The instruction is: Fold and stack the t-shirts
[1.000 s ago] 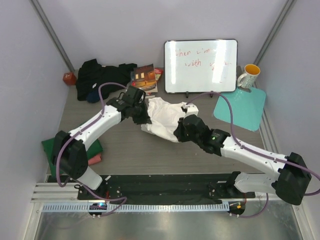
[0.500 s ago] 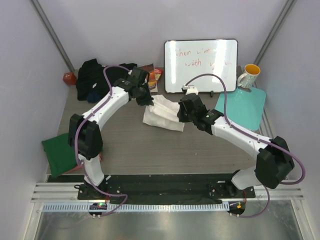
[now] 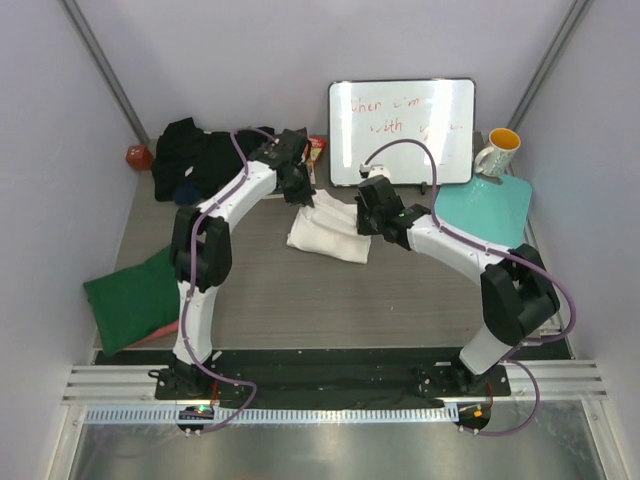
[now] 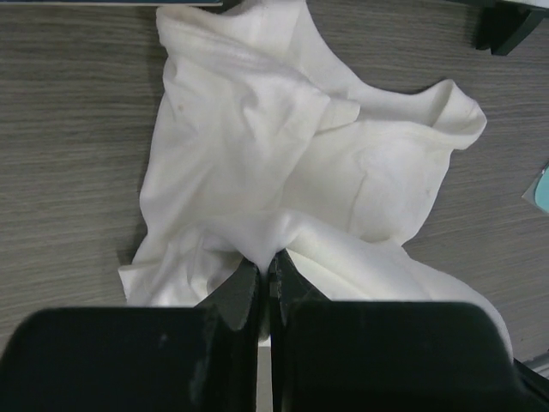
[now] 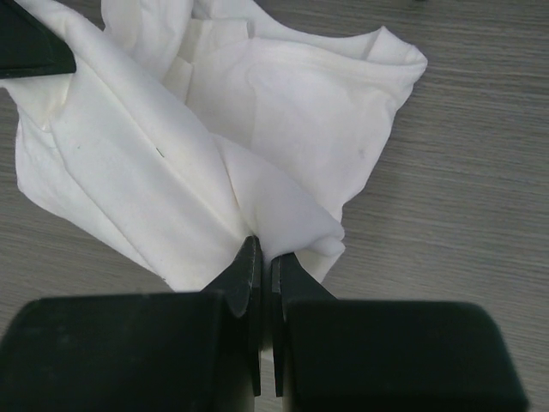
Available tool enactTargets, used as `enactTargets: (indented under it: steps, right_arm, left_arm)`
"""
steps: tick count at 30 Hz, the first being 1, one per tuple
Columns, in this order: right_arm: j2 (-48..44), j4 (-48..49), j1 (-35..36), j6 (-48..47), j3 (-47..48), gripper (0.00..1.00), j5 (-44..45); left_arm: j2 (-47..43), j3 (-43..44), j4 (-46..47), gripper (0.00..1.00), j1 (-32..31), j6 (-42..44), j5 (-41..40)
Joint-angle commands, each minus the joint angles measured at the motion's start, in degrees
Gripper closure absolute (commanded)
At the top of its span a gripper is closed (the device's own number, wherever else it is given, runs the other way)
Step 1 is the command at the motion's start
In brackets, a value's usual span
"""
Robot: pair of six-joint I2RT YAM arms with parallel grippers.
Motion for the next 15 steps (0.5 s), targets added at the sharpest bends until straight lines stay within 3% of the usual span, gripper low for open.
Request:
enactTargets:
  steps: [1, 15]
  right_arm:
    - [1.5, 1.92, -1.5, -1.88, 3.34, 0.99, 0.76]
    - [8.89, 5.26, -3.17, -1.97, 6.6, 0.99, 3.48]
  left_arm:
    - [1.56, 4.82, 0.61, 1.0, 1.69, 1.7, -0.12]
    - [11.13, 16.5, 3.25, 1.0, 2.49, 3.28, 4.97]
